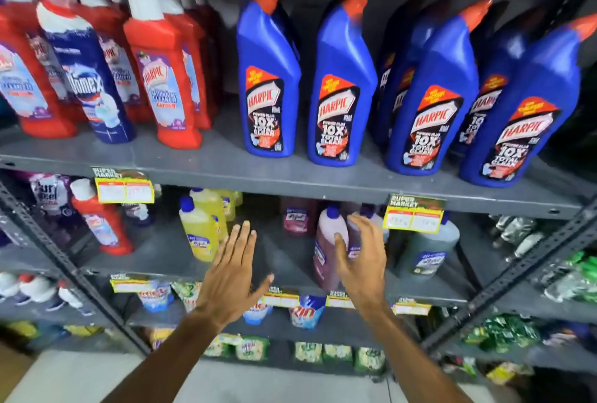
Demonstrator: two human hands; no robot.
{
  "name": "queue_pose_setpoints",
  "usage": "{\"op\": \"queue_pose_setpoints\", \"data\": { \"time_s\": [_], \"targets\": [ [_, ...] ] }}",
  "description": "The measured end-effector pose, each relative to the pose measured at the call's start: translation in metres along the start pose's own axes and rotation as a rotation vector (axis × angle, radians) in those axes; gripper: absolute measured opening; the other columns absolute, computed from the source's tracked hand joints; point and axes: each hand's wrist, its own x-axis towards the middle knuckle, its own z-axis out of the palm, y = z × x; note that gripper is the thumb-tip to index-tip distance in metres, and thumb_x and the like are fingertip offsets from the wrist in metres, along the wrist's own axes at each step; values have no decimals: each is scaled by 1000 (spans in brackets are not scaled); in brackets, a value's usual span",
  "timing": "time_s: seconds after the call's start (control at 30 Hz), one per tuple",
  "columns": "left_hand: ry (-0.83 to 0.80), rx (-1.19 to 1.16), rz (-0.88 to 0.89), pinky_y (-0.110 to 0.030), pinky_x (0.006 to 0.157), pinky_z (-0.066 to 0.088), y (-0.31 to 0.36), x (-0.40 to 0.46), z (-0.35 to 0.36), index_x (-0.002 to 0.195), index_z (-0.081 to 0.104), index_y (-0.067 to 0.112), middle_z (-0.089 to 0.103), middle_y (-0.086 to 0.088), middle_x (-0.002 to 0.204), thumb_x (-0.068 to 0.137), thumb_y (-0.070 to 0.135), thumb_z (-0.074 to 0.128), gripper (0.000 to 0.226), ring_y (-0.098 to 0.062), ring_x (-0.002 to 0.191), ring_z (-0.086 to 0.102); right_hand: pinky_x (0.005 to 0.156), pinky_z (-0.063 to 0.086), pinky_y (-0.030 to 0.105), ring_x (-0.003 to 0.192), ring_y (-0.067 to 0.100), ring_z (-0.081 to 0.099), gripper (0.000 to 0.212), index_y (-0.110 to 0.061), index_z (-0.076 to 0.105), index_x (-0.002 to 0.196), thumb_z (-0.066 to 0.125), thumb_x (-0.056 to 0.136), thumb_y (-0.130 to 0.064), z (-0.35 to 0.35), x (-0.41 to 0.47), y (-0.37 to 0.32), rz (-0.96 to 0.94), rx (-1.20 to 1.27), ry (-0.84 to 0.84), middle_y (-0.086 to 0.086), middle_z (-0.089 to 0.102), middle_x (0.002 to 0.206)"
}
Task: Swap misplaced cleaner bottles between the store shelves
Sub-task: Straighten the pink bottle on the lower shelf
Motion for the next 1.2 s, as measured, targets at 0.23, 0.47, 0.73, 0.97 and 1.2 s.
{"op": "queue_pose_setpoints", "data": {
  "time_s": [0.23, 0.47, 0.73, 0.97, 1.2],
  "targets": [
    [-241, -36, -17, -54, 127, 22, -7, 2, 78, 160, 31, 2, 27, -20, 170, 95, 73, 34, 96, -38, 157, 25, 106, 33, 7, 127, 24, 56, 68, -5, 54, 143, 86, 85, -21, 33, -49, 48, 392, 53, -77, 10, 59, 137],
    [-310, -62, -49, -55, 125, 27, -21, 8, 147, 156, 37, -1, 34, -23, 166, 93, 76, 30, 100, -42, 152, 35, 88, 48, 18, 106, 21, 63, 66, -10, 58, 132, 92, 79, -29, 80, -83, 90, 579, 103, -104, 7, 63, 119],
    [-283, -82, -41, -57, 127, 23, -36, 4, 181, 158, 31, -4, 31, -24, 167, 96, 73, 38, 99, -41, 155, 30, 91, 56, 37, 100, 23, 68, 56, -18, 55, 123, 90, 80, -25, 110, -89, 116, 705, 120, -59, -2, 70, 113],
    [-254, -86, -62, -51, 130, 14, -38, 1, 186, 163, 20, 3, 18, -15, 173, 94, 79, 39, 104, -32, 161, 15, 97, 59, 38, 104, 17, 71, 62, -18, 53, 135, 87, 84, -29, 130, -67, 130, 631, 168, -404, -7, 71, 118],
    [-247, -72, -82, -50, 130, 17, -38, 2, 190, 164, 20, 5, 21, -14, 173, 89, 87, 37, 112, -32, 160, 16, 103, 58, 39, 114, 13, 71, 67, -30, 53, 136, 90, 80, -31, 147, -35, 144, 537, 256, -698, -5, 73, 126]
  ]
}}
